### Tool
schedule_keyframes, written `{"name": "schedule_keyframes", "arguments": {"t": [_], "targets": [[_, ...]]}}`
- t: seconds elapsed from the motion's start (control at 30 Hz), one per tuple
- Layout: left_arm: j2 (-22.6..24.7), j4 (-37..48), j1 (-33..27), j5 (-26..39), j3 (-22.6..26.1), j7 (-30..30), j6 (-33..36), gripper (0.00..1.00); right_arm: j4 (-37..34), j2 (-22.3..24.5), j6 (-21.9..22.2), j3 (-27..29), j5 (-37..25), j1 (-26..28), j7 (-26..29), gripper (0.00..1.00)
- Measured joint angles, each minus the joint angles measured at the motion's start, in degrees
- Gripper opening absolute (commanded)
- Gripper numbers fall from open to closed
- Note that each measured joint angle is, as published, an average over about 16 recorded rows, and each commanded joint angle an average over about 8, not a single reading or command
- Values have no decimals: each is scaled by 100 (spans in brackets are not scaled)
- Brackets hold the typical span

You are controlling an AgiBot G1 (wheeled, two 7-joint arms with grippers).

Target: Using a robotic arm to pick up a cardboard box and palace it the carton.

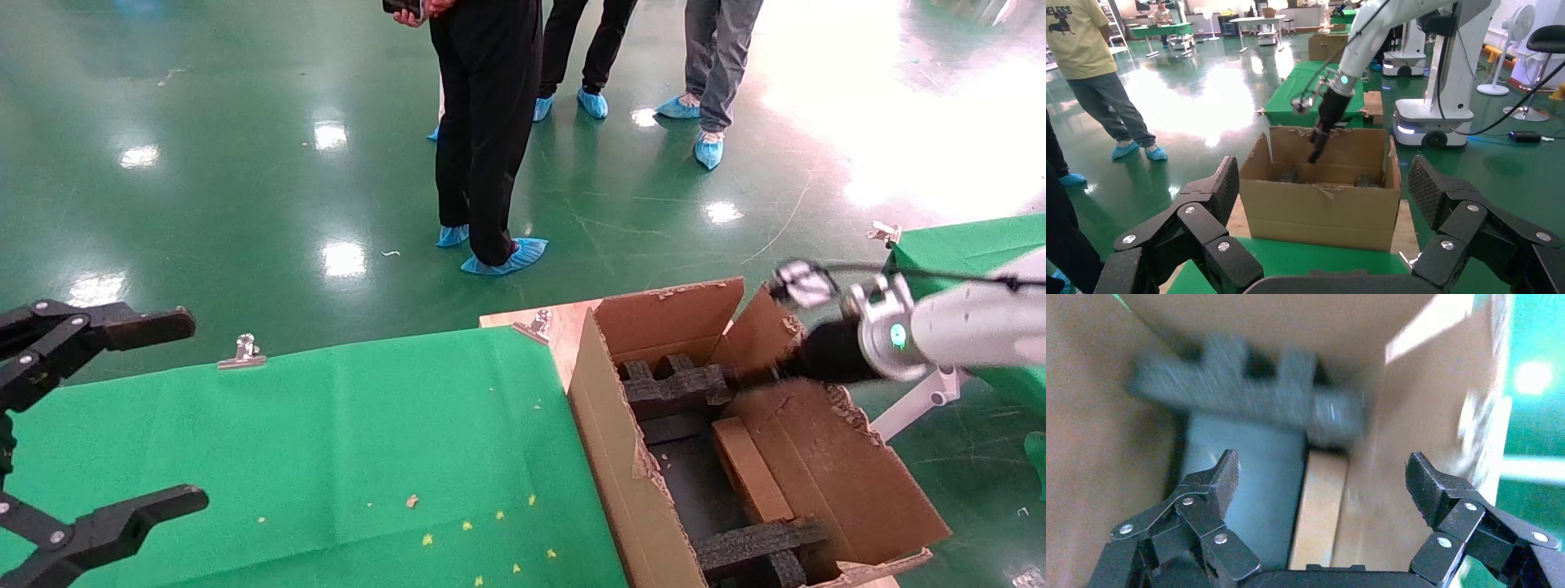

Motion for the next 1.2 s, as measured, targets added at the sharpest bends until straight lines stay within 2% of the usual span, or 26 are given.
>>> {"name": "schedule_keyframes", "arguments": {"t": [0.3, 0.6, 0.97, 1.2], "targets": [[0, 0, 0, 0, 0, 0, 0, 100, 1311, 398, 217, 430, 4, 814, -564, 100], [-1, 1, 1, -2, 1, 1, -1, 100, 2465, 777, 94, 915, 285, 1193, -1238, 100], [-1, 2, 1, -3, 1, 1, -2, 100, 2705, 843, -161, 1360, 417, 1032, -1510, 100], [-1, 2, 1, -4, 1, 1, -2, 100, 2718, 786, -545, 2144, 430, 529, -1720, 100]]}}
